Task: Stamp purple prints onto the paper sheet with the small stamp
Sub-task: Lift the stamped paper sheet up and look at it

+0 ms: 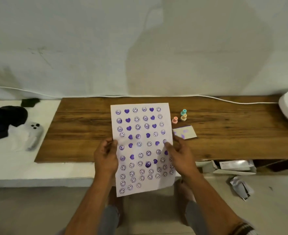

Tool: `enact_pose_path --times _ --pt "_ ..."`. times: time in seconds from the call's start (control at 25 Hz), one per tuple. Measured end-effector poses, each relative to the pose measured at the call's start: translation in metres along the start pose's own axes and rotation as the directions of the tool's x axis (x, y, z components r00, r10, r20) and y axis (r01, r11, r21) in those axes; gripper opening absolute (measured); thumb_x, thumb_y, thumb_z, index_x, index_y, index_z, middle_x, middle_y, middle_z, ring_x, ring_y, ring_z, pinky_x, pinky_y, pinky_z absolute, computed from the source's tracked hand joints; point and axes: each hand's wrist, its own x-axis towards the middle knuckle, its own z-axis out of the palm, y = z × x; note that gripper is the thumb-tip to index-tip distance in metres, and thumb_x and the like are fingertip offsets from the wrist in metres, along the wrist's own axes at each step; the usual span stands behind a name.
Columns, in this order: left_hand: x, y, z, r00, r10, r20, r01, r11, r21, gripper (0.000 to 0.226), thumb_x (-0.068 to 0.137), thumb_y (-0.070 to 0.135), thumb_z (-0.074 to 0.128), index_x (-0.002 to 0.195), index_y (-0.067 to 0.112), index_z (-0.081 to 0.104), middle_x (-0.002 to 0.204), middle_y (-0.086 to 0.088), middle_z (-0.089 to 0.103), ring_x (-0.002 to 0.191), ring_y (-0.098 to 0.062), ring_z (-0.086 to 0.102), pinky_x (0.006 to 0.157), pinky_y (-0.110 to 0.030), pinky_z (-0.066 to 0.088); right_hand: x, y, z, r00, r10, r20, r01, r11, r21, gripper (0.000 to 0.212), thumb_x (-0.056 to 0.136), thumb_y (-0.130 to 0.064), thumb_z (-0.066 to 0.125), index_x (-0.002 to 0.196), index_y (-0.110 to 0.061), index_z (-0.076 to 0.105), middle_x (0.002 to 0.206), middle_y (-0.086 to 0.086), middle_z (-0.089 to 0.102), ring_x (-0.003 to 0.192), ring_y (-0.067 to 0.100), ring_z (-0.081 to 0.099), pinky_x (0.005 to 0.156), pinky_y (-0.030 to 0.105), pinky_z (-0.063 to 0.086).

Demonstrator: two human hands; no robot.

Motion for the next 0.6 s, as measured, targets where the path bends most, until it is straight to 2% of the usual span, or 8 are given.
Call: enact_pose_path --times 0.04,0.12,0.2,0.28,0.4,0.48,0.56,0.6 --pt "-0.016 0.003 -0.005 1.0 -0.008 -0.004 0.008 1.0 -0.012 0.018 0.102 0.017 0.064 0.094 0.03 0.072 0.098 0.0 0.081 0.093 -0.022 0.075 0.08 -0.039 0.061 -0.015 0.008 -0.004 0.999 0.035 -0.005 -0.035 0.998 0.045 0.025 0.103 -0.027 0.07 0.127 -0.032 0.067 0.121 0.0 0.081 0.101 0.017 0.08 0.079 0.042 0.066" --pt "-0.051 0.01 -0.016 0.999 -0.049 0.017 0.049 0.999 -0.009 0.014 0.102 0.02 0.065 0.097 0.029 0.074 0.095 0.003 0.082 0.088 -0.019 0.076 0.075 -0.035 0.062 -0.05 0.015 -0.01 0.997 0.055 -0.062 -0.046 0.99 0.137 0.012 0.101 -0.02 0.073 0.109 -0.028 0.076 0.11 0.006 0.084 0.092 0.023 0.082 0.078 0.044 0.065" --pt "-0.082 0.015 -0.027 0.991 -0.109 0.075 0.107 0.994 0.026 0.011 0.1 0.022 0.068 0.107 0.025 0.075 0.102 -0.003 0.083 0.093 -0.024 0.078 0.082 -0.042 0.063 -0.082 0.012 -0.016 0.989 0.054 -0.141 -0.019 0.972 0.236 0.009 0.099 -0.017 0.075 0.1 -0.024 0.081 0.106 0.008 0.084 0.095 0.028 0.082 0.084 0.047 0.065" --pt "-0.109 0.022 -0.037 0.983 -0.146 0.109 0.141 0.988 0.055 0.012 0.099 0.016 0.069 0.108 0.022 0.075 0.106 -0.009 0.082 0.093 -0.026 0.078 0.085 -0.043 0.061 -0.109 -0.002 -0.023 0.975 0.031 -0.221 0.039 0.951 0.305 0.01 0.098 -0.016 0.076 0.094 -0.024 0.082 0.101 0.005 0.085 0.096 0.029 0.082 0.084 0.046 0.065" --pt "-0.136 0.046 -0.044 0.991 -0.099 0.095 0.098 0.995 0.016 0.016 0.098 0.009 0.069 0.102 0.022 0.076 0.096 -0.001 0.083 0.081 -0.016 0.078 0.072 -0.031 0.061 -0.139 -0.035 -0.035 0.967 -0.062 -0.246 0.147 0.928 0.344 0.015 0.098 -0.017 0.076 0.096 -0.03 0.083 0.099 0.001 0.085 0.09 0.024 0.082 0.071 0.034 0.066" --pt "-0.151 0.078 -0.044 0.995 -0.04 0.092 0.045 0.997 -0.055 0.013 0.098 0.009 0.069 0.104 0.019 0.077 0.091 0.004 0.084 0.076 -0.008 0.078 0.062 -0.023 0.059 -0.156 -0.067 -0.044 0.97 -0.11 -0.216 0.182 0.919 0.35 0.01 0.097 -0.025 0.078 0.105 -0.03 0.081 0.102 0.001 0.085 0.092 0.025 0.082 0.075 0.041 0.067" --pt "-0.162 0.118 -0.042 0.996 0.032 0.089 -0.022 0.993 -0.12 0.01 0.098 0.013 0.069 0.101 0.021 0.075 0.092 0.005 0.084 0.077 -0.008 0.078 0.061 -0.024 0.059 -0.17 -0.106 -0.055 0.966 -0.174 -0.194 0.232 0.912 0.338 0.018 0.096 -0.03 0.078 0.112 -0.023 0.079 0.104 0.003 0.085 0.094 0.028 0.082 0.08 0.048 0.066" --pt "-0.169 0.141 -0.041 0.993 0.079 0.092 -0.065 0.986 -0.151 0.009 0.098 0.014 0.069 0.099 0.021 0.075 0.091 0.006 0.083 0.078 -0.009 0.077 0.063 -0.025 0.059 -0.178 -0.127 -0.06 0.959 -0.22 -0.178 0.27 0.899 0.345 0.017 0.097 -0.03 0.077 0.111 -0.021 0.079 0.104 0.004 0.085 0.093 0.029 0.082 0.077 0.047 0.067"
